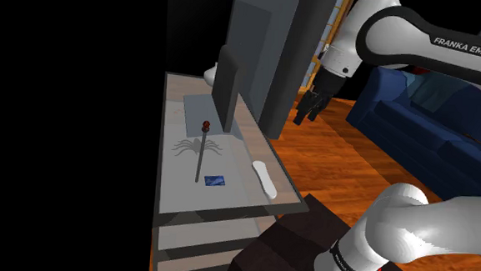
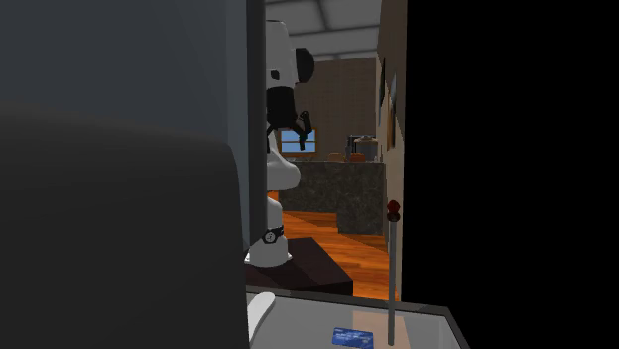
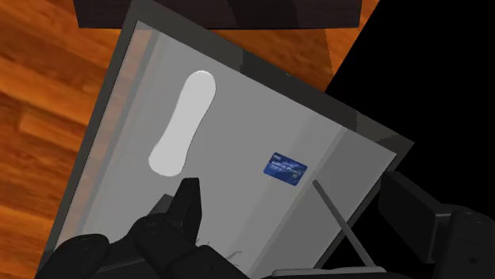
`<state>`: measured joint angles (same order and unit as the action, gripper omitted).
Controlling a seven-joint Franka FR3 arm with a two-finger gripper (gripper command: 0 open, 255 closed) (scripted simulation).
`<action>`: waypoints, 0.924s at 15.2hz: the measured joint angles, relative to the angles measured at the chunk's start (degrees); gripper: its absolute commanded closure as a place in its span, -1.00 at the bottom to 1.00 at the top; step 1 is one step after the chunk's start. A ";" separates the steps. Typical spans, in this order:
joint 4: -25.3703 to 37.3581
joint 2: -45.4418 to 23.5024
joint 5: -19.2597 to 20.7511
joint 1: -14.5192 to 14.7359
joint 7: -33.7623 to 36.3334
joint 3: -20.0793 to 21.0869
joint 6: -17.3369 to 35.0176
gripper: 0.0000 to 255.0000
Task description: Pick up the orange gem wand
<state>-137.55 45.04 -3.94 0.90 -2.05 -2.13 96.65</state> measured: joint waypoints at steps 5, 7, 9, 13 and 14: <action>3.18 -6.82 -0.78 1.01 1.58 2.07 2.58 -1.00; 5.72 -10.83 -1.11 1.60 2.79 3.44 3.36 -1.00; 8.81 -16.03 -1.34 2.16 4.04 4.87 4.82 -1.00; 15.63 -25.51 -0.95 2.83 5.85 6.87 5.99 -1.00; 17.50 -28.17 -0.84 3.14 6.71 7.61 6.39 -1.00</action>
<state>-120.04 16.86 -4.78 4.04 4.66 5.49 103.05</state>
